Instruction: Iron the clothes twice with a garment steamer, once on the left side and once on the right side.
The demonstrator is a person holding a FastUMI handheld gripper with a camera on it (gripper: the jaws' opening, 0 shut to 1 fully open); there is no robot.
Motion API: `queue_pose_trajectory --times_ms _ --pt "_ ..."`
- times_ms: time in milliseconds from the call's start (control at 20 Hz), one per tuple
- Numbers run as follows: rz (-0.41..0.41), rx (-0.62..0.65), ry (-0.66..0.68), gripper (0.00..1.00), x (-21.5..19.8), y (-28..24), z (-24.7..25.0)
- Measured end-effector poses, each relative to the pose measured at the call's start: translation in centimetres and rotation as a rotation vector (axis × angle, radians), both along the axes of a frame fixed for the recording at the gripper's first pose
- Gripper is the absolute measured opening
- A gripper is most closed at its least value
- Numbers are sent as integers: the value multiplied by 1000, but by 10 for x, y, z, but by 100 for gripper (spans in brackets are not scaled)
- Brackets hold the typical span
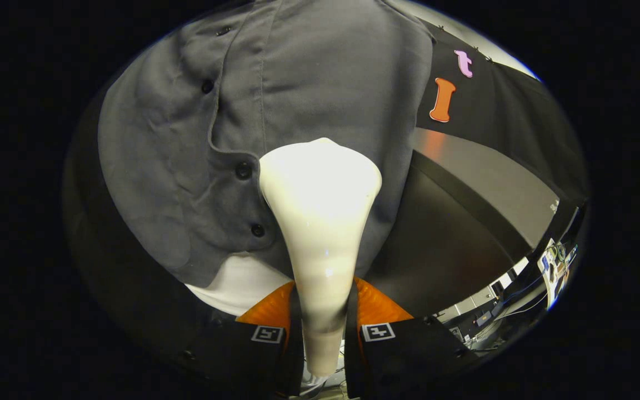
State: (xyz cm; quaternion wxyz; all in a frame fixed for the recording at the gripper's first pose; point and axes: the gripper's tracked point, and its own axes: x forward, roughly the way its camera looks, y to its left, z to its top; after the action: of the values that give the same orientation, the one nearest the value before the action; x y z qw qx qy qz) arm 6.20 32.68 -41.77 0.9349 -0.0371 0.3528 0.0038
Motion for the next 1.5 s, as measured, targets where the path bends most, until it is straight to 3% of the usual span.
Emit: queue_pose_trajectory --times_ms 800,1150,1500 --pt "117 73 -334 37 5 98 246" --pt "157 107 -412 37 12 137 292" --pt "202 107 -395 37 37 181 284"
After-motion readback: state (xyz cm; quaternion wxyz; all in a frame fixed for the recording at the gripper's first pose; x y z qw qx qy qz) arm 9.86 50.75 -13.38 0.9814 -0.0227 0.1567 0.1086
